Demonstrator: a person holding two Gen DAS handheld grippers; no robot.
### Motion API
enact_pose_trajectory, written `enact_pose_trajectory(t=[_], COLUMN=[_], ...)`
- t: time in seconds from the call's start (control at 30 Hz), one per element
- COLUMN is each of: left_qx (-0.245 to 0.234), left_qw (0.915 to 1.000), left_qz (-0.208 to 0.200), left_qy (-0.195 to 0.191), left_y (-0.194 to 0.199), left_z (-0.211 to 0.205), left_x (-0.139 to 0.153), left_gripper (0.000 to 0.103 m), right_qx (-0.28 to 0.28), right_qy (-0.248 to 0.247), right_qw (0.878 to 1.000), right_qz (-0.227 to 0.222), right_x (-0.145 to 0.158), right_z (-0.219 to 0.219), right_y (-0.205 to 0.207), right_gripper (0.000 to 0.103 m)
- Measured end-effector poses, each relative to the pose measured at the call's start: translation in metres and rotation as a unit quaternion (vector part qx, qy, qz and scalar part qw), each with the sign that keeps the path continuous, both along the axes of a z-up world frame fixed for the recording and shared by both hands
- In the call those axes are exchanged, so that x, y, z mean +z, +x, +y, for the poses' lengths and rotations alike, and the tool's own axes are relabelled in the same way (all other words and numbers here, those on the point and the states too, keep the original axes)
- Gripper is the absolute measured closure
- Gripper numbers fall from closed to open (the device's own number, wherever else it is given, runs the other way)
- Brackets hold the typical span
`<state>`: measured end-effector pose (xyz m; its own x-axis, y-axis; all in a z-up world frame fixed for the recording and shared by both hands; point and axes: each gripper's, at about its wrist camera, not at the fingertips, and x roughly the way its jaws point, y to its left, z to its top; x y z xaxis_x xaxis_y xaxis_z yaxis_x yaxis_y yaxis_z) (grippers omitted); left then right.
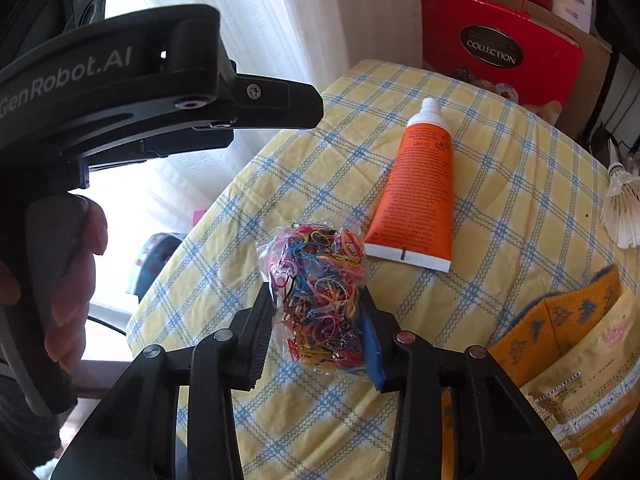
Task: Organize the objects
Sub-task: 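Lift the rubber band bag with the right gripper while the left gripper grasps the orange tube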
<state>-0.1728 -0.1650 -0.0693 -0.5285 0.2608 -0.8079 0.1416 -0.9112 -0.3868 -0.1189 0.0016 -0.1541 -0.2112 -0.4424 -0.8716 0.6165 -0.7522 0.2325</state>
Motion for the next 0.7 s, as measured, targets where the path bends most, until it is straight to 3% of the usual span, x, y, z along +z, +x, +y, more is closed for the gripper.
enact_pose_trajectory(t=[0.27, 0.63, 0.7], left_qx=[-0.026, -0.043, -0.042], left_qw=[0.9996, 0.9979, 0.9979], left_qz=[-0.008, -0.036, -0.031], left_qy=[-0.01, -0.032, -0.038], left_y=[-0.02, -0.058, -0.061], left_z=[0.03, 0.072, 0.076], left_x=[-0.003, -0.028, -0.03], left_gripper=[0.025, 0.025, 0.03], right_qx=[-0.054, -0.09, -0.093], right_qy=[-0.064, -0.076, -0.077], right_qw=[0.996, 0.993, 0.993], right_qz=[-0.024, -0.012, -0.011], right_x=[0.023, 0.053, 0.054], right_z=[0.052, 0.101, 0.106], right_y=[0.009, 0.027, 0.028], right_gripper=[0.068, 0.068, 0.068])
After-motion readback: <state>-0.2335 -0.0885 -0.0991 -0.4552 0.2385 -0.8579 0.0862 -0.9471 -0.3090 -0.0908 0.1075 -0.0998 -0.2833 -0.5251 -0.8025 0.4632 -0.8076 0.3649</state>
